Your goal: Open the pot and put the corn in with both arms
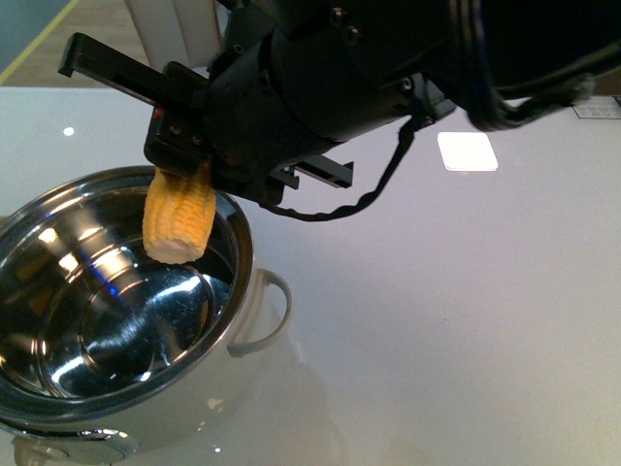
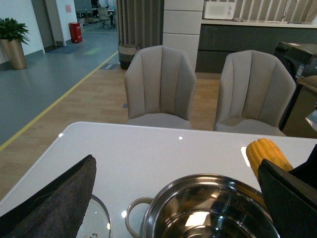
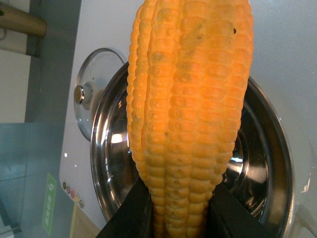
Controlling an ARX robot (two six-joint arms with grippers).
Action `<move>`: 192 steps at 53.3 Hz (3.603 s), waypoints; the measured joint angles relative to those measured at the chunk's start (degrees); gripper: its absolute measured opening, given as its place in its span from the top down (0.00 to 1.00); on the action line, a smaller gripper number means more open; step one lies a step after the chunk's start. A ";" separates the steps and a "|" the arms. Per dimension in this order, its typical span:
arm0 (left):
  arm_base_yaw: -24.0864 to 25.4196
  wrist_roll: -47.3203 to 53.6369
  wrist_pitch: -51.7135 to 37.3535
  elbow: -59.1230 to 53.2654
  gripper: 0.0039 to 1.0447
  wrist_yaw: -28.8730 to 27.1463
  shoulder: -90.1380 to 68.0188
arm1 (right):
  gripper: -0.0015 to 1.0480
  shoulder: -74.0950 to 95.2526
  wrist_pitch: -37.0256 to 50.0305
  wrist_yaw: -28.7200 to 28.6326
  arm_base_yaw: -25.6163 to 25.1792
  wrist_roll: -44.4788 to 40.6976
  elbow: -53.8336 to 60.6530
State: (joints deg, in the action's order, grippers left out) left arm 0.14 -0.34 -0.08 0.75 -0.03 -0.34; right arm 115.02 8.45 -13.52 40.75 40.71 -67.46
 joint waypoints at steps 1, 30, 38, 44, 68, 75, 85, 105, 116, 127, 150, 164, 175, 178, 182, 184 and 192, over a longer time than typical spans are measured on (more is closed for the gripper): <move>0.00 0.00 0.00 0.00 0.07 0.00 0.00 | 0.85 0.50 -0.07 -0.07 0.22 0.13 -0.44; 0.00 0.02 0.00 0.00 0.07 0.00 0.00 | 0.53 9.86 -7.72 -0.81 4.83 -0.24 -10.54; 0.00 0.02 0.00 0.00 0.07 0.02 0.00 | 0.31 9.70 -6.19 -1.29 4.50 0.26 -9.79; 0.00 0.00 0.00 0.00 0.07 0.02 0.00 | 0.15 8.76 -4.92 -1.60 3.41 1.14 -7.61; 0.00 0.02 0.00 0.00 0.07 0.02 0.00 | 0.08 -16.72 3.93 0.07 -14.01 -1.79 17.09; 0.00 0.02 0.00 0.00 0.07 0.00 0.00 | 0.08 -28.76 4.11 1.77 -23.69 -7.54 26.32; 0.00 0.04 0.00 0.00 0.07 0.02 0.00 | 0.08 -42.40 1.68 2.16 -32.79 -14.86 34.64; 0.00 0.07 0.00 0.00 0.07 0.02 0.00 | 0.16 -60.78 9.66 6.54 -42.47 -27.78 50.73; 0.00 0.07 0.00 0.00 0.07 0.02 0.00 | 0.62 -68.04 32.46 13.40 -41.03 -39.15 61.57; 0.00 0.07 0.00 0.00 0.07 0.00 0.00 | 0.98 -75.54 27.56 13.40 -41.00 -40.30 64.52; 0.00 0.07 0.00 0.00 0.07 0.00 0.00 | 0.98 -86.95 19.28 13.53 -40.96 -40.39 66.42; 0.00 0.07 0.00 0.00 0.07 0.00 0.00 | 0.98 -94.36 12.17 13.53 -40.96 -40.39 66.42; 0.00 0.07 0.00 0.00 0.07 0.00 0.00 | 0.98 -99.78 6.86 13.53 -40.96 -40.39 66.45; 0.00 0.07 0.00 0.00 0.07 0.00 0.00 | 0.98 -100.83 5.77 13.53 -40.96 -40.39 66.42; 0.00 0.07 0.00 0.00 0.07 0.00 0.00 | 0.98 -101.98 4.63 13.53 -40.96 -40.39 66.45; 0.00 0.07 0.00 0.00 0.07 0.00 0.00 | 0.98 -102.47 4.17 13.53 -40.96 -40.39 66.42; 0.00 0.07 0.00 0.00 0.07 0.00 0.00 | 0.98 -104.39 2.19 13.55 -40.96 -40.39 66.42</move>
State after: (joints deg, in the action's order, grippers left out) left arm 0.14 -0.27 -0.08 0.75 -0.03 -0.34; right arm 10.63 10.63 0.03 -0.21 0.32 -1.04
